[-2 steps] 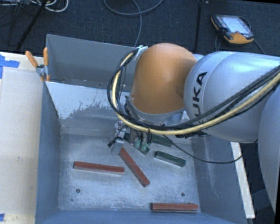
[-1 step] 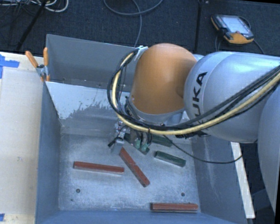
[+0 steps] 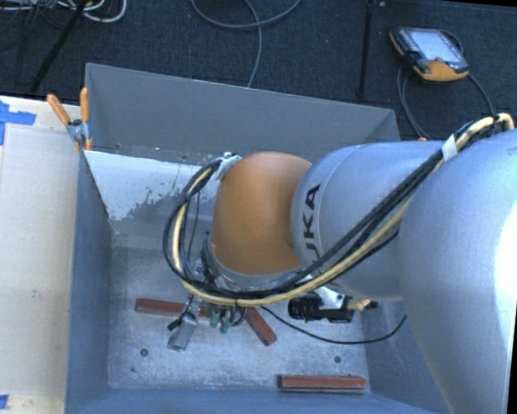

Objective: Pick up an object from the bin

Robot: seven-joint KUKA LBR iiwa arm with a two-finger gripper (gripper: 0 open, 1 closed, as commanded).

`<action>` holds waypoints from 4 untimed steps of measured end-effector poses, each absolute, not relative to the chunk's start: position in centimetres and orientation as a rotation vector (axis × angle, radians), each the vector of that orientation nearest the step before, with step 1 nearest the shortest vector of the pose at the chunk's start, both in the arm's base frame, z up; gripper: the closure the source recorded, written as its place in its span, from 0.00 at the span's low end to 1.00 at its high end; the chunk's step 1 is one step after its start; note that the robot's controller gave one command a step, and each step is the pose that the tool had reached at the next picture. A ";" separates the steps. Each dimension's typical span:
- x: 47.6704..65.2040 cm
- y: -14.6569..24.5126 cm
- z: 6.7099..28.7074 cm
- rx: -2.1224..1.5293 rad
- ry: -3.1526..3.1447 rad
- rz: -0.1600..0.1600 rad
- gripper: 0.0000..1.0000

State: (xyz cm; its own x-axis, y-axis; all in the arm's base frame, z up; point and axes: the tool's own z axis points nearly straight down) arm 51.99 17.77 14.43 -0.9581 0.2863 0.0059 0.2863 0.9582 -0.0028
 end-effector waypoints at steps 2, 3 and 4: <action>58.0 16.1 7.8 -0.401 -3.115 0.000 1.00; 58.0 16.1 7.8 -0.404 -3.115 0.000 0.00; 58.0 16.1 7.8 -0.406 -3.114 0.000 1.00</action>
Offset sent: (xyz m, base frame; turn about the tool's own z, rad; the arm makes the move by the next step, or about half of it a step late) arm 0.0601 -0.0165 -0.0662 -0.0360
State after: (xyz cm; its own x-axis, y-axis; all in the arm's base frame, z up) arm 58.02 16.08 7.75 -0.9666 0.2561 0.0013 0.2561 0.9667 0.0001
